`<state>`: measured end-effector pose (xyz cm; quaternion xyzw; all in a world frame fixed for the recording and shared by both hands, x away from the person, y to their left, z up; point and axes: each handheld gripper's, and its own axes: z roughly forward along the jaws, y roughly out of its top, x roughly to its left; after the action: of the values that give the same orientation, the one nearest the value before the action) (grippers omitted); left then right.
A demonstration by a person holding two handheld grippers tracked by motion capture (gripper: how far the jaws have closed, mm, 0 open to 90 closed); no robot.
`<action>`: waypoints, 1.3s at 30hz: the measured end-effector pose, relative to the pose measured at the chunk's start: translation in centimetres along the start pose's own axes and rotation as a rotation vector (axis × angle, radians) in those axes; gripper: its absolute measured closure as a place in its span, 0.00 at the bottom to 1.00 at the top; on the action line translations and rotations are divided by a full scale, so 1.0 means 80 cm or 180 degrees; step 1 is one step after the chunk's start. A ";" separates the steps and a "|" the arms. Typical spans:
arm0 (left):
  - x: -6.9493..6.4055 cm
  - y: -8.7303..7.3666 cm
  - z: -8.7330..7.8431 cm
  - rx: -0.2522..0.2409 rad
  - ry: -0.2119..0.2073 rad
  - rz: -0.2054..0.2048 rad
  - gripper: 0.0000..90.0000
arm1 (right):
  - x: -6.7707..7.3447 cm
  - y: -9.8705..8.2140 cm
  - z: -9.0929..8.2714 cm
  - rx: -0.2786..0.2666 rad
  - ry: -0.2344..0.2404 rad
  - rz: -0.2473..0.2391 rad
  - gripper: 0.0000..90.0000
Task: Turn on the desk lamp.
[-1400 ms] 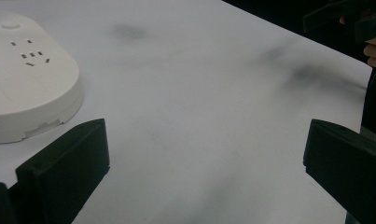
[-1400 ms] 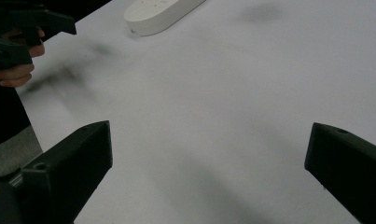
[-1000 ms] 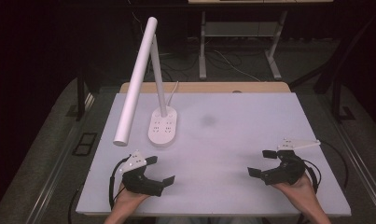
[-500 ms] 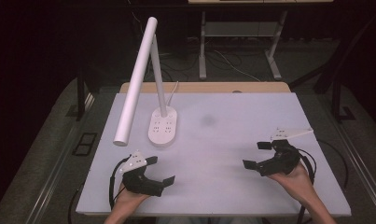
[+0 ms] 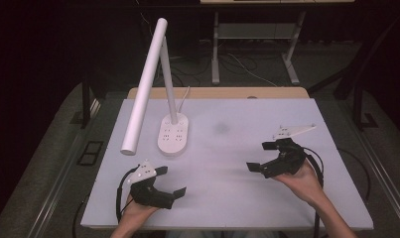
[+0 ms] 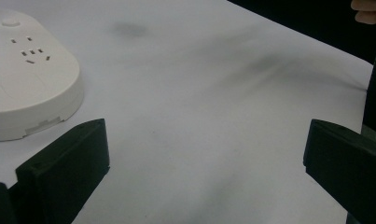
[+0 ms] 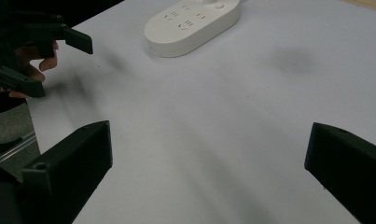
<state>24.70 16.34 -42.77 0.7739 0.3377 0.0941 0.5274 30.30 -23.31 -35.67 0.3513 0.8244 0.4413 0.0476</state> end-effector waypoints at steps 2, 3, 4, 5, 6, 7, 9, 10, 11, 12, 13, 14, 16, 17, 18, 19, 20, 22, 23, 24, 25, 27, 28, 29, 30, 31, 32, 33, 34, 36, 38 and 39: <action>0.000 0.000 0.000 0.0006 0.0001 0.0013 0.00 | 0.000 0.004 0.005 0.0034 0.0019 -0.0020 0.01; 0.000 0.000 0.000 0.0014 -0.0001 0.0028 0.00 | 0.000 0.006 0.008 0.0026 0.0016 -0.0021 0.01; 0.000 0.000 0.000 0.0015 0.0000 0.0031 0.00 | 0.000 0.008 0.010 0.0036 0.0023 -0.0034 0.01; 0.000 0.000 0.000 0.0015 -0.0003 0.0029 0.00 | 0.000 0.010 0.012 0.0046 0.0025 -0.0049 0.01; -0.001 0.000 0.000 0.0017 -0.0005 0.0028 0.00 | 0.000 0.012 0.014 0.0055 0.0028 -0.0065 0.01; -0.001 0.000 0.000 0.0016 -0.0005 0.0028 0.00 | 0.000 0.015 0.016 0.0057 0.0026 -0.0079 0.01; -0.001 0.000 0.000 0.0019 -0.0003 0.0021 0.00 | -0.001 0.019 0.020 0.0073 0.0034 -0.0090 0.01; -0.001 0.000 0.000 0.0020 -0.0004 0.0020 0.00 | -0.002 0.021 0.022 0.0078 0.0032 -0.0088 0.01; -0.001 0.000 0.000 0.0020 -0.0004 0.0020 0.00 | -0.003 0.023 0.024 0.0085 0.0035 -0.0096 0.01; -0.001 0.000 0.000 0.0017 -0.0003 0.0020 0.00 | -0.003 0.025 0.026 0.0087 0.0040 -0.0092 0.01; -0.001 0.000 0.000 0.0012 0.0001 0.0021 0.00 | -0.004 0.027 0.028 0.0085 0.0044 -0.0102 0.01; 0.000 0.000 0.000 0.0013 0.0002 0.0022 0.00 | -0.005 0.029 0.030 0.0096 0.0044 -0.0116 0.01; 0.000 0.000 0.000 0.0014 0.0003 0.0022 0.00 | -0.005 0.033 0.034 0.0108 0.0056 -0.0119 0.01; 0.000 0.000 0.000 0.0014 0.0003 0.0022 0.00 | -0.006 0.035 0.036 0.0113 0.0059 -0.0130 0.01; -0.001 0.000 0.000 0.0015 0.0004 0.0017 0.00 | -0.006 0.037 0.037 0.0130 0.0054 -0.0143 0.01; -0.001 0.000 0.000 0.0015 0.0004 0.0017 0.00 | -0.006 0.040 0.040 0.0133 0.0055 -0.0149 0.01; -0.001 0.000 0.000 0.0022 -0.0002 0.0020 0.00 | -0.007 0.042 0.042 0.0136 0.0056 -0.0154 0.01; -0.001 0.000 0.000 0.0030 -0.0005 0.0036 0.00 | -0.008 0.046 0.046 0.0149 0.0068 -0.0169 0.01; -0.001 0.000 0.000 0.0034 -0.0007 0.0039 0.00 | -0.008 0.048 0.048 0.0151 0.0075 -0.0165 0.01; -0.001 0.000 0.000 0.0037 -0.0007 0.0042 0.00 | -0.009 0.050 0.050 0.0155 0.0076 -0.0173 0.01; -0.001 0.000 0.000 0.0037 -0.0007 0.0042 0.00 | -0.009 0.052 0.052 0.0161 0.0084 -0.0177 0.01; -0.001 0.000 0.000 0.0034 -0.0007 0.0040 0.00 | -0.010 0.056 0.056 0.0178 0.0088 -0.0182 0.01; -0.001 0.000 0.000 0.0034 -0.0007 0.0040 0.00 | -0.011 0.058 0.058 0.0185 0.0085 -0.0185 0.01; -0.001 0.000 0.000 0.0028 -0.0005 0.0041 0.00 | -0.011 0.060 0.060 0.0191 0.0093 -0.0190 0.01; -0.002 0.000 0.000 0.0027 -0.0002 0.0042 0.00 | -0.011 0.061 0.062 0.0194 0.0093 -0.0193 0.01; -0.002 -0.001 0.001 0.0026 0.0001 0.0045 0.00 | -0.011 0.063 0.065 0.0209 0.0090 -0.0198 0.01; -0.002 -0.001 0.001 0.0031 0.0001 0.0045 0.00 | -0.011 0.065 0.068 0.0220 0.0092 -0.0201 0.01; -0.002 -0.001 0.001 0.0031 0.0001 0.0045 0.00 | -0.011 0.065 0.068 0.0220 0.0092 -0.0201 0.01; -0.002 -0.001 0.001 0.0036 -0.0005 0.0051 0.00 | -0.012 0.069 0.073 0.0253 0.0103 -0.0216 0.01; -0.003 -0.001 0.002 0.0033 -0.0016 0.0052 0.00 | -0.011 0.073 0.078 0.0263 0.0109 -0.0219 0.01; -0.002 -0.001 0.002 0.0037 -0.0004 0.0051 0.00 | -0.012 0.076 0.083 0.0269 0.0110 -0.0229 0.01; -0.002 -0.001 0.002 0.0037 0.0003 0.0053 0.00 | -0.012 0.078 0.085 0.0279 0.0108 -0.0223 0.01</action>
<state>24.62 16.17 -42.85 0.7797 0.3320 0.0970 0.5220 37.01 -16.88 -35.28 0.3164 0.8554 0.4087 0.0336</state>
